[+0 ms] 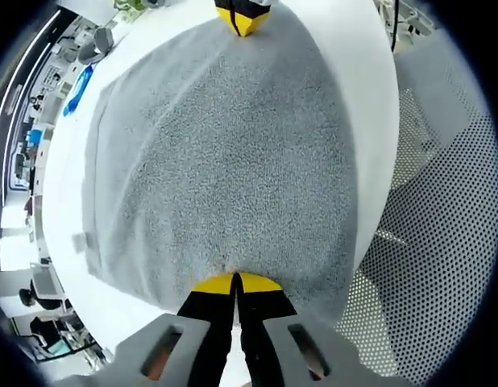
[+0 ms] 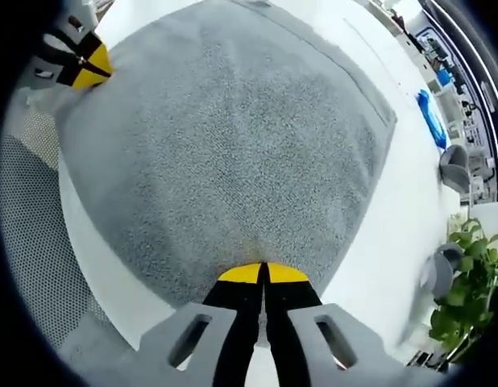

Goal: Fold the towel on the table until its edges align and the towel forms a compact rectangular stack.

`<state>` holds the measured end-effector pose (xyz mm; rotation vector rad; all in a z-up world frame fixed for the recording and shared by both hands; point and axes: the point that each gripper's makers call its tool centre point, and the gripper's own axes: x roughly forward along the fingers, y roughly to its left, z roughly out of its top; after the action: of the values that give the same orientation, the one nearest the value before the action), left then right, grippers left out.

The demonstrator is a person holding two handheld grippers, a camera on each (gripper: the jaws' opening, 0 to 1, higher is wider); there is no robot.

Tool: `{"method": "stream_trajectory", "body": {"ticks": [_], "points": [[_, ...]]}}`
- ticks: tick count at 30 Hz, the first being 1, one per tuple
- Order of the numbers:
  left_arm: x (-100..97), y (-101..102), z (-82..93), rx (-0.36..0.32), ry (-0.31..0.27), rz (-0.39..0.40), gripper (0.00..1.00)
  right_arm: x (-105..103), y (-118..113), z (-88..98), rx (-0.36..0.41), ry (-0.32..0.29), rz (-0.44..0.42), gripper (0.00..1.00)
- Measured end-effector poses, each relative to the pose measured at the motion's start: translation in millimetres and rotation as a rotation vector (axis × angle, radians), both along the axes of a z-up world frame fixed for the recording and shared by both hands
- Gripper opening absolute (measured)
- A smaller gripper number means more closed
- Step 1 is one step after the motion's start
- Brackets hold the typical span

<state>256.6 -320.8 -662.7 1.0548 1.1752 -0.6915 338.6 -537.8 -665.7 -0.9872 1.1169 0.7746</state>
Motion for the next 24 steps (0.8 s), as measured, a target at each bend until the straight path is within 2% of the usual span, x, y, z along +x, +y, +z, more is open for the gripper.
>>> {"method": "stream_trajectory", "body": {"ticks": [4,10,24], "points": [[-0.3,2.1,-0.1,0.002,-0.012,-0.017,0.01,-5.4,0.1,-0.6,0.022,0.028,-0.029,0.0],[3.0,4.4,-0.2,0.017,-0.013,-0.005,0.01,-9.7,1.0,-0.4,0.048,0.012,-0.042,0.0],[10.0,13.6,-0.2,0.023,-0.02,-0.004,0.01,-24.6,3.3,-0.7,0.109,0.034,-0.083,0.0]]}}
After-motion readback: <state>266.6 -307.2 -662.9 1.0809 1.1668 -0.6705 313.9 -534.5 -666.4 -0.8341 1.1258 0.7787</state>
